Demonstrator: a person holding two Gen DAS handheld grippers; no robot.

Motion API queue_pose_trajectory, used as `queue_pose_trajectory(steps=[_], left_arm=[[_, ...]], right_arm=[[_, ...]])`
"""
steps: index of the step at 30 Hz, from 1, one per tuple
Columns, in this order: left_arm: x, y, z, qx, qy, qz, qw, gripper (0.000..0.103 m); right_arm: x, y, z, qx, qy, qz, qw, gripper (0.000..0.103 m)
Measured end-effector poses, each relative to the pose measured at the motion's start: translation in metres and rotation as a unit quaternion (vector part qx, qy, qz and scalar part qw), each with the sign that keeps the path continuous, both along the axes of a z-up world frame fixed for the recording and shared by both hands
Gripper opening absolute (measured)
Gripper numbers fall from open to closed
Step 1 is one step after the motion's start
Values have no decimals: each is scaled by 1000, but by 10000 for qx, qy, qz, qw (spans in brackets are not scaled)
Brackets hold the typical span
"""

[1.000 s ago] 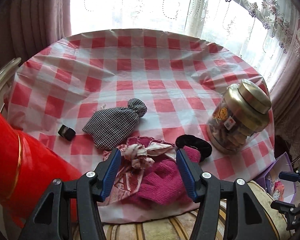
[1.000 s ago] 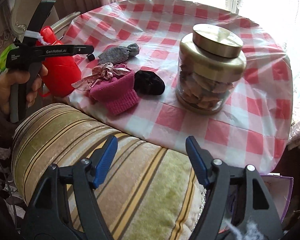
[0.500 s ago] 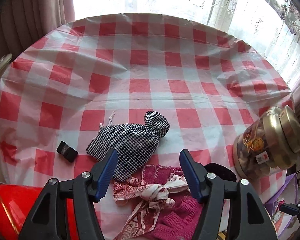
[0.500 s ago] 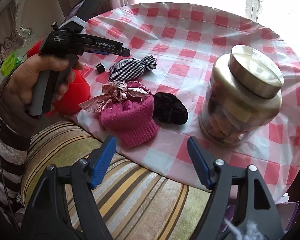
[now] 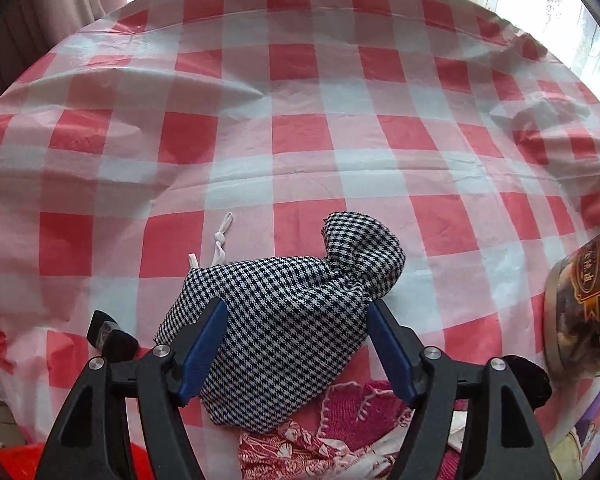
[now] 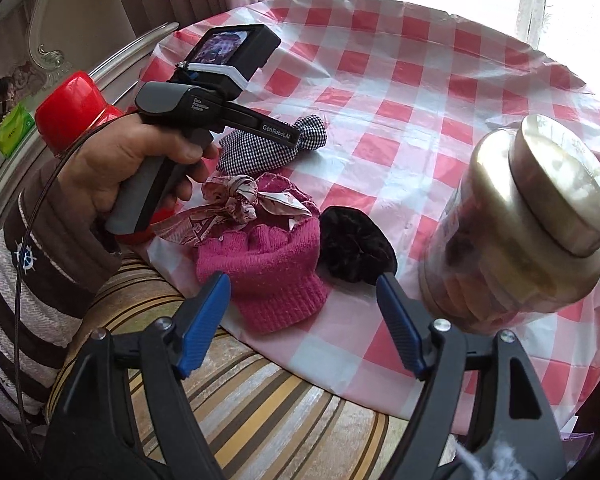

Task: Organize soft objects
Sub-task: 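Grasp the houndstooth pouch with the left tool while the right tool grasps the black scrunchie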

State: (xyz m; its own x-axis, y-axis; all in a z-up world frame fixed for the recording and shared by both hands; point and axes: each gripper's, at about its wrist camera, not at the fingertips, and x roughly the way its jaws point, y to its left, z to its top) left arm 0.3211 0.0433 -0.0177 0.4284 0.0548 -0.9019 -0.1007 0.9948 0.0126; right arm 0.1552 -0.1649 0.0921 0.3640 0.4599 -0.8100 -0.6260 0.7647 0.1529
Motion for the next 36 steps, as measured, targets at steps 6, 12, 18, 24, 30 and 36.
queue_pose_trajectory(steps=[6,12,18,24,30,36], left_arm=[[13,5,-20,-69,99,-36,9999,64],[10,7,-28,-354,-32,-169,9992,20],[1,10,-9,-582,-536,-110,9968,17],[-14,17,20,-848,-1214,88,9889,17],[-30,25,40,-1068,-1660,223,9801,17],[-35,23,44,-1205,-1843,162,9753,17]], right_arm=[[10,9,-8,-90,90,-35,9999,78],[18,24,-21,-224,200,-48,9995,78],[38,26,-25,-175,308,-573,9977,78],[70,46,-33,-514,301,-1065,9925,79],[91,62,-58,-841,624,-1182,9874,77],[105,62,-83,-976,909,-1212,9836,52]])
